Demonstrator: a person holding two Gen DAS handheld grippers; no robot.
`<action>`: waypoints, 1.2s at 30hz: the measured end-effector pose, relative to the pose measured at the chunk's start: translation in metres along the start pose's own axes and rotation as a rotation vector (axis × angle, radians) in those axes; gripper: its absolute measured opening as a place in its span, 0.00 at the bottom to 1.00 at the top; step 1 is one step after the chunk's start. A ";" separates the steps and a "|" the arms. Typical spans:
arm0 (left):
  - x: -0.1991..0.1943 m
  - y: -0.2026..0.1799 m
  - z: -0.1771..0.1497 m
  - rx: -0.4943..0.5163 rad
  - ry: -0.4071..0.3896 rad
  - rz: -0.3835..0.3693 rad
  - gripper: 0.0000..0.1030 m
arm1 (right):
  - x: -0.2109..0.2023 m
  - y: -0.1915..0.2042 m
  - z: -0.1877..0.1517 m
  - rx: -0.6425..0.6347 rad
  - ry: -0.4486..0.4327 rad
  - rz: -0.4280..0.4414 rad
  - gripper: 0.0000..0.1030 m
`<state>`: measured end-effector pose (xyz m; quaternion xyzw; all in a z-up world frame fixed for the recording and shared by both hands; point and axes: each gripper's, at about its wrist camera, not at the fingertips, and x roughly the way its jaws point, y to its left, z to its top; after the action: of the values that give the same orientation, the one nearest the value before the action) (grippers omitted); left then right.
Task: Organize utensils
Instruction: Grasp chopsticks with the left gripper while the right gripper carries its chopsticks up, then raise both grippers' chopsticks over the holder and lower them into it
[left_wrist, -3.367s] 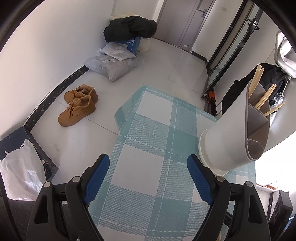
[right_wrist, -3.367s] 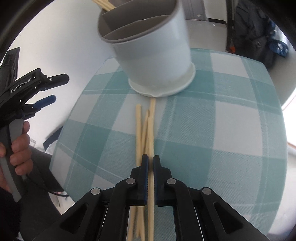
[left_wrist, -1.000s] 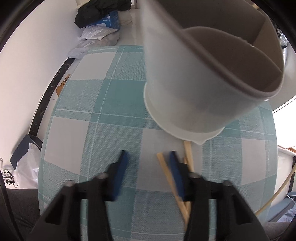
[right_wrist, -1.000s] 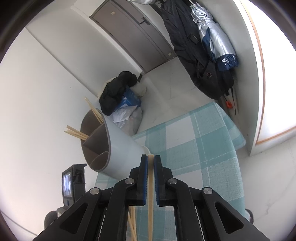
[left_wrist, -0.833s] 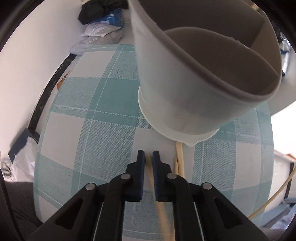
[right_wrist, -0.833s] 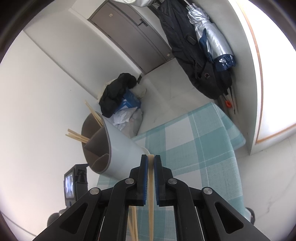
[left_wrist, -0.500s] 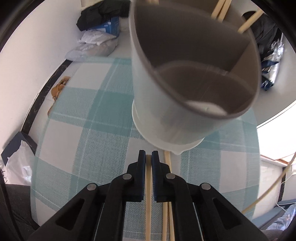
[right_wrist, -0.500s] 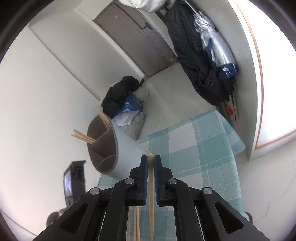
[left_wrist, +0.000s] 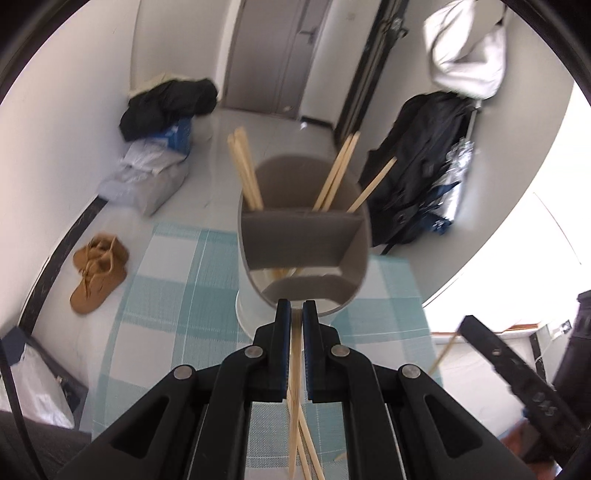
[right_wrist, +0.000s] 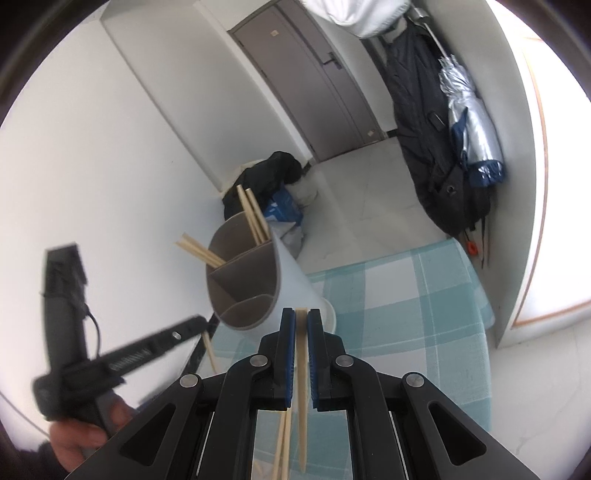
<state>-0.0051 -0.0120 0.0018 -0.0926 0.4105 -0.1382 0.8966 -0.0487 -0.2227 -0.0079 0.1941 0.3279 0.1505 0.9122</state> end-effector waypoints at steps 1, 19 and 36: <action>-0.003 -0.003 0.002 0.011 -0.008 -0.005 0.02 | -0.001 0.003 -0.001 -0.009 -0.005 -0.008 0.06; -0.052 -0.016 -0.007 0.160 -0.098 -0.066 0.02 | -0.031 0.056 -0.017 -0.135 -0.105 -0.115 0.06; -0.066 -0.006 0.001 0.146 -0.080 -0.094 0.02 | -0.039 0.083 -0.015 -0.199 -0.137 -0.122 0.05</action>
<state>-0.0466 0.0036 0.0504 -0.0517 0.3584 -0.2060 0.9091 -0.0992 -0.1617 0.0398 0.0919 0.2595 0.1130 0.9547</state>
